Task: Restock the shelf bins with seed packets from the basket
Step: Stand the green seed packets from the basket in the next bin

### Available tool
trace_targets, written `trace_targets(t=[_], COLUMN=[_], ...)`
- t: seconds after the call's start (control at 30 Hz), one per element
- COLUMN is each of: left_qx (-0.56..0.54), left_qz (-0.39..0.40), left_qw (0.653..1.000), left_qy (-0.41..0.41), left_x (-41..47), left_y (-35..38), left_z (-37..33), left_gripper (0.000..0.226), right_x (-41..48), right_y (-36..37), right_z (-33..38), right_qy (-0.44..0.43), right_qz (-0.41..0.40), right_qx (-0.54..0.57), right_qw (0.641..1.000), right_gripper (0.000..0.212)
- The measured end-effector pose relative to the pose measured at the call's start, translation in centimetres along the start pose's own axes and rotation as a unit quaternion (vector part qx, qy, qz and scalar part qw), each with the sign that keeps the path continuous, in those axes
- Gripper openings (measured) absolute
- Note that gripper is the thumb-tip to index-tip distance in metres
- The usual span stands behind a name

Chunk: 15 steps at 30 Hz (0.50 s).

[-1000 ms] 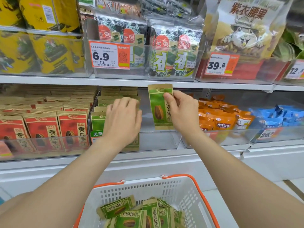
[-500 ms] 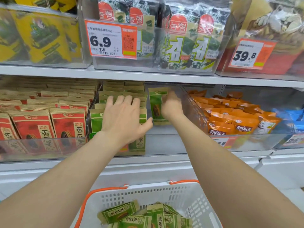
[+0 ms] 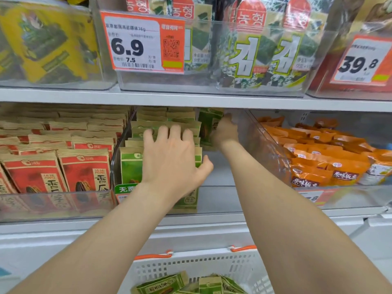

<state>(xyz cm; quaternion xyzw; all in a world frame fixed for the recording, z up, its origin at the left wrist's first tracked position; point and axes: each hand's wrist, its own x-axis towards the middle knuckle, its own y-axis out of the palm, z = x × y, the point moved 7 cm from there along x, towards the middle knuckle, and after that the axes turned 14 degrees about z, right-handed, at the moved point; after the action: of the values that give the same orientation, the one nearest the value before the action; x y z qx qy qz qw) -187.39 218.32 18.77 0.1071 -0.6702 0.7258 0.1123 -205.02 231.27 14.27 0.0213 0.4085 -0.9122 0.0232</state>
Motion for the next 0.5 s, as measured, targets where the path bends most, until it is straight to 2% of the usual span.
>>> trace_targets(t=[0.13, 0.27, 0.5], left_qx=[-0.004, -0.011, -0.016], left_qz=[0.006, 0.01, 0.029], left_qw=[1.0, 1.0, 0.999], left_qy=[0.003, 0.006, 0.009], left_x=[0.0, -0.1, -0.8], left_y=[0.0, -0.1, -0.7], left_z=[0.0, 0.0, 0.3], left_gripper=[0.059, 0.06, 0.068], right_x=[-0.3, -0.8, -3.5], right_y=[0.4, 0.1, -0.5], right_z=[0.1, 0.3, 0.1], right_qy=[0.025, 0.021, 0.055], right_qz=[-0.005, -0.021, 0.006], right_qx=[-0.034, -0.01, -0.022], right_qw=[0.999, 1.0, 0.998], right_gripper=[0.049, 0.056, 0.058])
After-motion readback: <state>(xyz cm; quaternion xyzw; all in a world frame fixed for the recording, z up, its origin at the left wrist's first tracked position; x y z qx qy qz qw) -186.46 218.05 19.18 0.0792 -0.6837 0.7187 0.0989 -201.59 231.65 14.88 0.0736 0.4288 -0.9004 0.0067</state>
